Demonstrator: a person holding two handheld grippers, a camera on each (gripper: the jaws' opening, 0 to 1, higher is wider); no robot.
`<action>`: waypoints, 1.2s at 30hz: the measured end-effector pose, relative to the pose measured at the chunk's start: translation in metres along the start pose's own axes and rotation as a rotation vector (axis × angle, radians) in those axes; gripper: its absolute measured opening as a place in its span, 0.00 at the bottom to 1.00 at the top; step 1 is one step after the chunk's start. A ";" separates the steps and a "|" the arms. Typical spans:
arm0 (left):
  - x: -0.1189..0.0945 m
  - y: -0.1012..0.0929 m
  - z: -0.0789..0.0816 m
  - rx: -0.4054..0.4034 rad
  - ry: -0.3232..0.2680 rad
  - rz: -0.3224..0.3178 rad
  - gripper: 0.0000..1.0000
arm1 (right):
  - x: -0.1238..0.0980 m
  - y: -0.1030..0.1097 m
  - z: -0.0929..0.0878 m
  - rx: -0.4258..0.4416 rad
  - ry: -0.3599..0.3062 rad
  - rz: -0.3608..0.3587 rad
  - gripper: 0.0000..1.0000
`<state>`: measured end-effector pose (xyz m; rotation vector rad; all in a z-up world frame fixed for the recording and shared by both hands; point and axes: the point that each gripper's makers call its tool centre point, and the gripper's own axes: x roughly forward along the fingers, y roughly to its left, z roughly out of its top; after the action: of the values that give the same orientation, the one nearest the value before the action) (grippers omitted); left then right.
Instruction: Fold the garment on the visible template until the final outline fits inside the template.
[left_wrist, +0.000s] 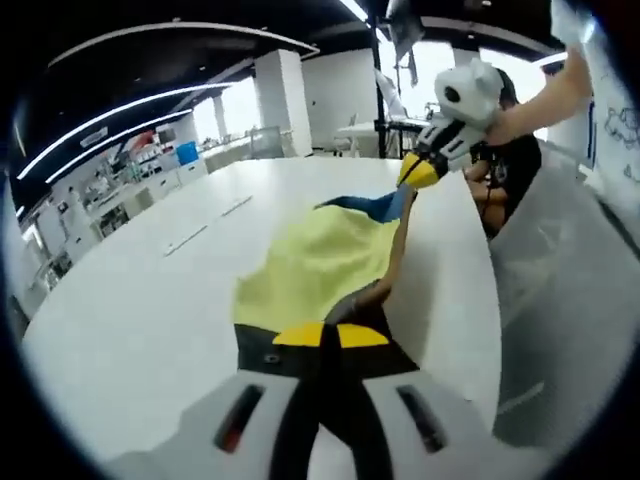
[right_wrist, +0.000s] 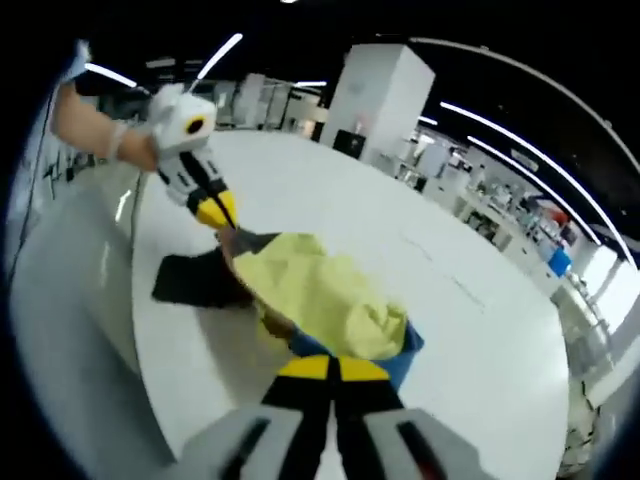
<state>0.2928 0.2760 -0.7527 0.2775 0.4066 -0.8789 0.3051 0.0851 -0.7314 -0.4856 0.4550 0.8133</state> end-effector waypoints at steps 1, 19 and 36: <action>-0.002 0.005 0.006 -0.017 -0.025 0.007 0.00 | -0.003 -0.006 0.008 0.021 -0.021 -0.010 0.00; -0.031 0.025 0.085 -0.045 -0.147 0.051 0.00 | -0.043 -0.038 0.075 0.134 -0.205 -0.082 0.00; -0.099 0.035 0.206 -0.003 -0.362 0.110 0.00 | -0.130 -0.053 0.184 0.199 -0.505 -0.101 0.00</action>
<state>0.3114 0.2834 -0.5225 0.1323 0.0557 -0.8006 0.3034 0.0846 -0.5005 -0.1065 0.0403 0.7513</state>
